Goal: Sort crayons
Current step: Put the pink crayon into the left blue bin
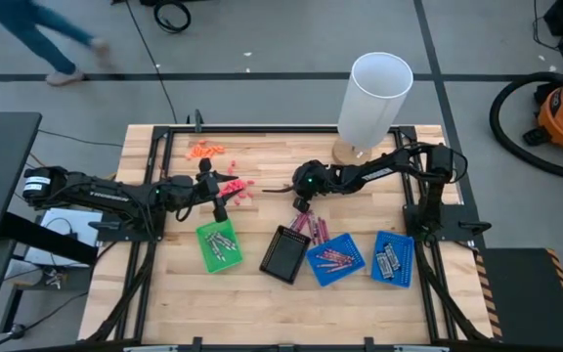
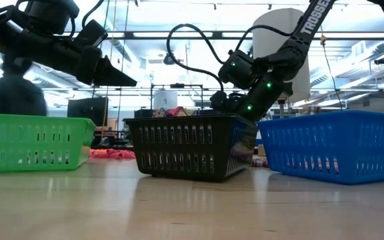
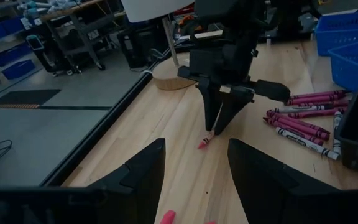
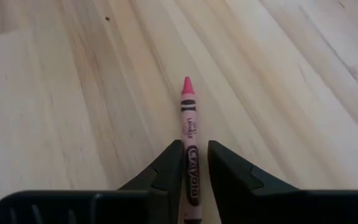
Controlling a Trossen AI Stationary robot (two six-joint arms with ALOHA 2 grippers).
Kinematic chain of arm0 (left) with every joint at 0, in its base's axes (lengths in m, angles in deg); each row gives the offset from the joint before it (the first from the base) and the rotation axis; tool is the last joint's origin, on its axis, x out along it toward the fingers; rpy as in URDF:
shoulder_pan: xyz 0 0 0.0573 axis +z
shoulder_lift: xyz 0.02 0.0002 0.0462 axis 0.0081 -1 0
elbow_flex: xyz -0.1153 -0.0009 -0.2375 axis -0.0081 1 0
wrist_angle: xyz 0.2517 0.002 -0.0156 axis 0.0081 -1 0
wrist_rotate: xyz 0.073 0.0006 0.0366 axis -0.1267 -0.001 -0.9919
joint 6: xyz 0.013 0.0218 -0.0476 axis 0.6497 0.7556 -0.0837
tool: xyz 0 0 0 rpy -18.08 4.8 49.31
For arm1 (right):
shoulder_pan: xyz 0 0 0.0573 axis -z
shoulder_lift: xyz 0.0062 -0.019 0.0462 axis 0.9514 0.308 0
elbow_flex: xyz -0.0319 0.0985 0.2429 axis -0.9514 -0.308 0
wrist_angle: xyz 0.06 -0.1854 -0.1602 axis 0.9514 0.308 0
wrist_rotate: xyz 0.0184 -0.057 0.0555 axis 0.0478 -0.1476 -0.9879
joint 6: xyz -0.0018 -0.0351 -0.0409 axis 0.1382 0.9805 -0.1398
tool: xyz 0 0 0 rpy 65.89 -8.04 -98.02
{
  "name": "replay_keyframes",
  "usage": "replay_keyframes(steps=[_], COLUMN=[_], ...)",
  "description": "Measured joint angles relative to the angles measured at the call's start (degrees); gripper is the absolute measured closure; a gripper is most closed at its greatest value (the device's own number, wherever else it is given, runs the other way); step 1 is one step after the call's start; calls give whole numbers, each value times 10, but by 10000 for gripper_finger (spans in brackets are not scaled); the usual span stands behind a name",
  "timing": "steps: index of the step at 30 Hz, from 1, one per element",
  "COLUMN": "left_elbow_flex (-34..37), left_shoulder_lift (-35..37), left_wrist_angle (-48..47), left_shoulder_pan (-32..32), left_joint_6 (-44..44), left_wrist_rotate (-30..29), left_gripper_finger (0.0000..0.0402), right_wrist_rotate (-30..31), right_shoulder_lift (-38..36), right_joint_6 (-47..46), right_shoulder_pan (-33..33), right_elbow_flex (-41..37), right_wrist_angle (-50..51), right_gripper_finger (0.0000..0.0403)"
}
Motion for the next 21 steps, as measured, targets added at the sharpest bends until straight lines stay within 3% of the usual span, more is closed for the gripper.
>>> replay_keyframes(steps=[9,15,21], left_elbow_flex=[0,0,0], left_shoulder_lift=[0,0,0], left_wrist_angle=[0,-2,-7], left_shoulder_pan=[0,0,1], left_joint_6=[-3,-30,-48], left_wrist_rotate=[0,4,119], left_gripper_finger=[214,214,214], right_wrist_rotate=[-5,-10,-12], right_shoulder_lift=[-1,-28,-96], right_joint_6=[-7,-7,2], right_shoulder_pan=[0,-15,-41], right_elbow_flex=[-1,-6,-4], right_wrist_angle=[10,34,62], right_gripper_finger=[381,373,365])
